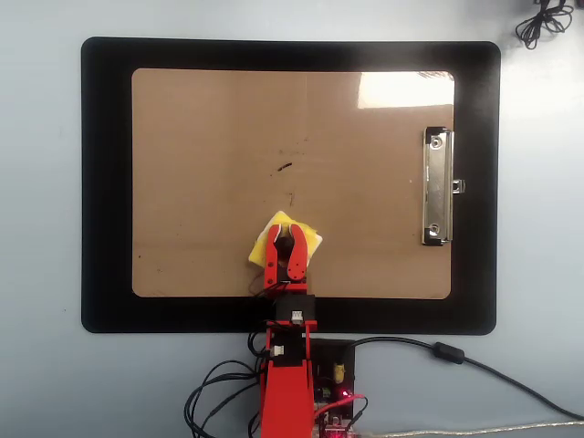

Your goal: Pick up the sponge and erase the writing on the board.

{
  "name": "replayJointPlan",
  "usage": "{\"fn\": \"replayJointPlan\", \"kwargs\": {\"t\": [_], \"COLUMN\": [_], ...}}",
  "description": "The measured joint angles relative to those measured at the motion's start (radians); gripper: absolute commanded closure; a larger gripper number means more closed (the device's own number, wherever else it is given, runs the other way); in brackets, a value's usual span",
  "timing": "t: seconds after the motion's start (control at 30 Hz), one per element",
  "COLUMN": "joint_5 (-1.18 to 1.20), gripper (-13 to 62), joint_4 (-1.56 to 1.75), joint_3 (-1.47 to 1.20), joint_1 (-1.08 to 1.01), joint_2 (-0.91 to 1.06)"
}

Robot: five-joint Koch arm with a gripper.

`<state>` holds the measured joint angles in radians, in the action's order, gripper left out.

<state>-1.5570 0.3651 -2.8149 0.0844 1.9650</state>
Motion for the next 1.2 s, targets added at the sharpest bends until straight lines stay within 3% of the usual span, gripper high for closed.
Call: {"fn": "replayJointPlan", "kwargs": {"t": [0.37,0.53,0.73,0.87,1.13,1.2], "joint_5": [-0.002,-0.003,0.000,0.002,-0.005,-0.005], "gripper": [57.4,57.4,57.4,57.4,57.4,57.3], "joint_4": [0.005,0.038,0.011,0.005,0.057,0.092], "joint_3": [0.773,0.583,0.103,0.110,0.821,0.870], "joint_1": [-0.058,-0.061,-0.072,-0.069,-0.031,-0.014], "joint_2": [-0.681,-0.591,-0.137,-0.114,-0.770,-0.847]}}
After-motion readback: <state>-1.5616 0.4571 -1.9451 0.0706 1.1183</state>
